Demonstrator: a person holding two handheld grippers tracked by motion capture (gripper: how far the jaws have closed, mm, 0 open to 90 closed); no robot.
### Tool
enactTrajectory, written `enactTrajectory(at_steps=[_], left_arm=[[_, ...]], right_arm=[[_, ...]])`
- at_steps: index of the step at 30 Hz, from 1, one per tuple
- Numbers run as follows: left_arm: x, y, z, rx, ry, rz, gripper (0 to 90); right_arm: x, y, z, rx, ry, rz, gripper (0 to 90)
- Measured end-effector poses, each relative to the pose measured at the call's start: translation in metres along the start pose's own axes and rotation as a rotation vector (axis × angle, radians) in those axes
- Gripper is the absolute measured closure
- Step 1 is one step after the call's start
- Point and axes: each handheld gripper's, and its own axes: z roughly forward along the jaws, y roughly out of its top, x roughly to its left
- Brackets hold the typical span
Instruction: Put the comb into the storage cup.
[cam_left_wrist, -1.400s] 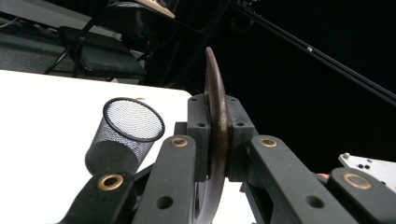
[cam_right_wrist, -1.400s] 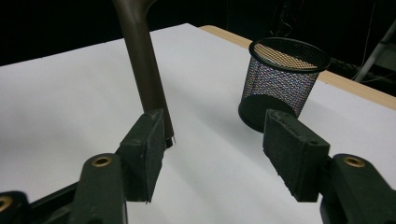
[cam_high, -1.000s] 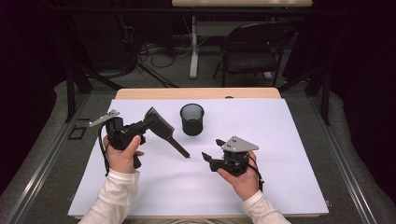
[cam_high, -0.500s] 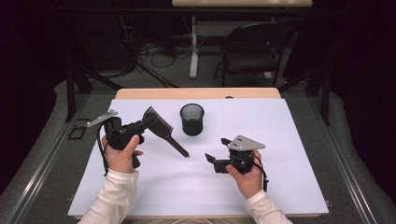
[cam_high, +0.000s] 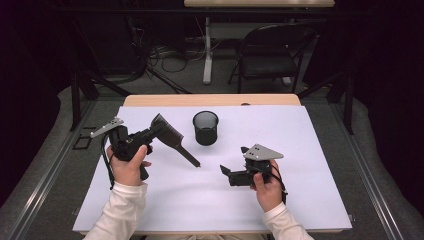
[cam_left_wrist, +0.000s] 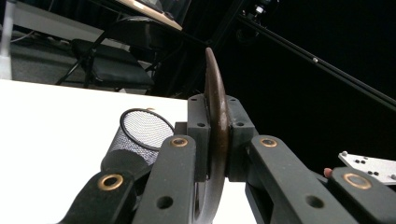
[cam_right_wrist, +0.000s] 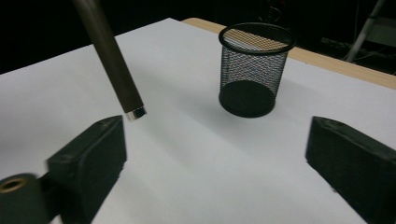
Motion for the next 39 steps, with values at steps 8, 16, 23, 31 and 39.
enactTrajectory(at_steps=[8, 16, 23, 31, 39], left_arm=[[-0.002, -0.001, 0.001, -0.006, 0.014, 0.023, 83.8], [-0.008, -0.003, 0.006, -0.014, 0.037, 0.059, 83.8], [-0.013, 0.002, 0.014, -0.020, 0.048, 0.082, 83.8], [-0.019, 0.016, 0.025, 0.001, 0.084, 0.118, 83.8], [-0.027, 0.034, 0.038, 0.020, 0.104, 0.142, 83.8]], right_arm=[[0.000, -0.001, 0.001, 0.005, -0.016, -0.013, 0.0], [-0.003, -0.002, -0.003, 0.002, -0.036, 0.000, 0.0], [-0.007, -0.003, -0.004, 0.006, -0.054, 0.010, 0.0], [-0.009, -0.004, -0.004, 0.010, -0.039, 0.022, 0.0], [-0.011, -0.005, -0.005, 0.009, -0.044, 0.026, 0.0]])
